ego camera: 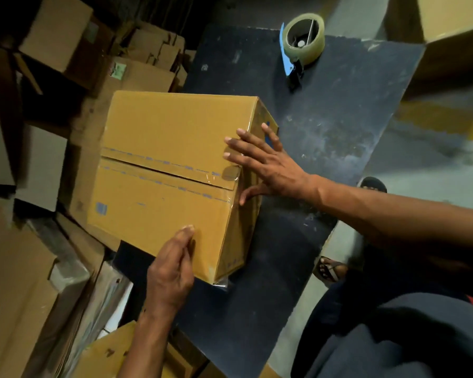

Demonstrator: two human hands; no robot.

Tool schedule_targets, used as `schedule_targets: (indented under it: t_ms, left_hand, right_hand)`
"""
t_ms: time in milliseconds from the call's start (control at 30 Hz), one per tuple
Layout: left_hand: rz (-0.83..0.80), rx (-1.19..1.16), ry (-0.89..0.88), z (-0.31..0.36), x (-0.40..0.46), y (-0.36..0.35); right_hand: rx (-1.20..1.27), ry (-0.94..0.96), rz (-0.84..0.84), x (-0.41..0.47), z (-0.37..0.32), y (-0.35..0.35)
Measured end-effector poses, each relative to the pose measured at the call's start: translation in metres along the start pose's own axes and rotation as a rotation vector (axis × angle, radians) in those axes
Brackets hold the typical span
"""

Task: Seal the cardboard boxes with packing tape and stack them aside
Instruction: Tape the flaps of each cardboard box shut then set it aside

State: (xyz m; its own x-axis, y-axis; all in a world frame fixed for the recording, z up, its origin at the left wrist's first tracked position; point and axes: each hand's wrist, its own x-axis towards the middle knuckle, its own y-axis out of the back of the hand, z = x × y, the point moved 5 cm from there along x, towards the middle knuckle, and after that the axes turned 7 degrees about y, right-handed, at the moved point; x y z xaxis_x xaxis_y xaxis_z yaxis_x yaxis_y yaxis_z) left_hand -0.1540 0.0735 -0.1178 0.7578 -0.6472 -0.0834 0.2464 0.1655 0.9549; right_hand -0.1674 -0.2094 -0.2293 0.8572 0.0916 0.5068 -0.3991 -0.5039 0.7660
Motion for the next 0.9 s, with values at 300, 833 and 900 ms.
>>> schedule_targets:
  t_ms: [300,833,900]
  left_hand:
    - [-0.043,0.265,-0.224,-0.027,-0.037,-0.031]
    - [0.102,0.192,-0.263,-0.023,-0.039,-0.034]
    - [0.092,0.196,-0.265,-0.022,-0.039,-0.035]
  right_hand:
    - [0.070,0.103,-0.003,0.005,-0.090,0.007]
    - [0.056,0.040,0.003,-0.025,-0.136,-0.032]
    - [0.065,0.038,-0.011,-0.028,-0.136,-0.038]
